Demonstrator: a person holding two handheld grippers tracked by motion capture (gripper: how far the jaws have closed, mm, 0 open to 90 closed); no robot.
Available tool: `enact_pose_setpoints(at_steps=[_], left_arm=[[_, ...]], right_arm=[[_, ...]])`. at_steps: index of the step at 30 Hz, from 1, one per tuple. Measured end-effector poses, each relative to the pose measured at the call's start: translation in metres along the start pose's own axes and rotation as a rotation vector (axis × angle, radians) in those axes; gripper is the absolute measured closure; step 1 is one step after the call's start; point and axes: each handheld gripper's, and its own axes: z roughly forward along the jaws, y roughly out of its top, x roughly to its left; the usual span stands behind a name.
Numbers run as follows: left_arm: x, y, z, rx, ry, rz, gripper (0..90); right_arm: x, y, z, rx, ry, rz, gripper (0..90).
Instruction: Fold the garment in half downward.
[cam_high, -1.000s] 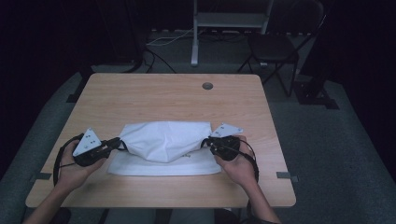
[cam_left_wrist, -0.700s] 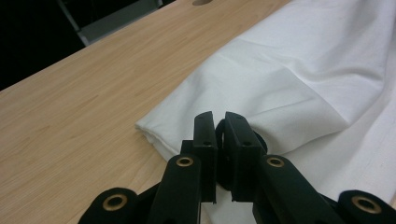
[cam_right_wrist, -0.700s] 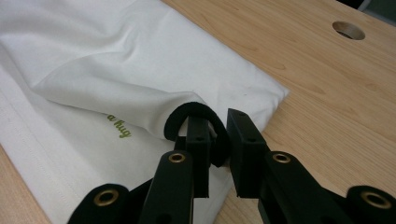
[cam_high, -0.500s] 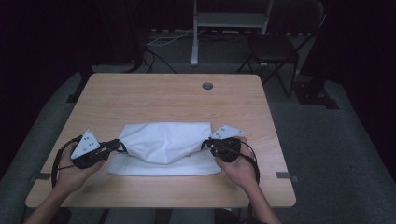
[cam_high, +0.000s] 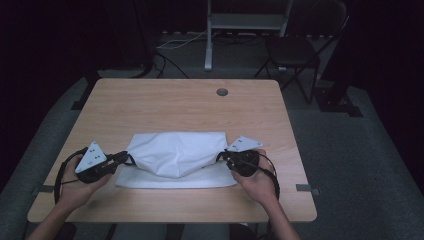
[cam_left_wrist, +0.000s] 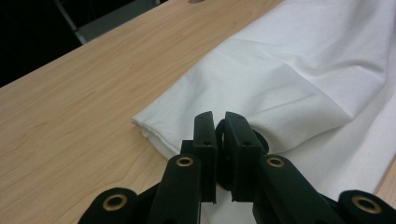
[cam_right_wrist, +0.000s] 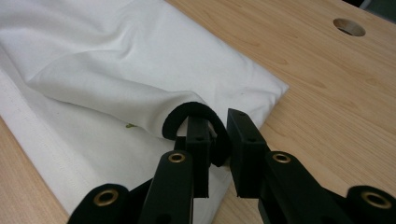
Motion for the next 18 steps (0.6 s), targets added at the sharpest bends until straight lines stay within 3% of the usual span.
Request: enact_pose_setpoints(at_steps=[18], left_arm=[[-0.0023, -0.0040, -0.0043, 0.006, -0.002, 0.008, 83.6]], right_arm=[[0.0051, -0.0052, -0.0035, 0.003, 0.008, -0.016, 79.6]])
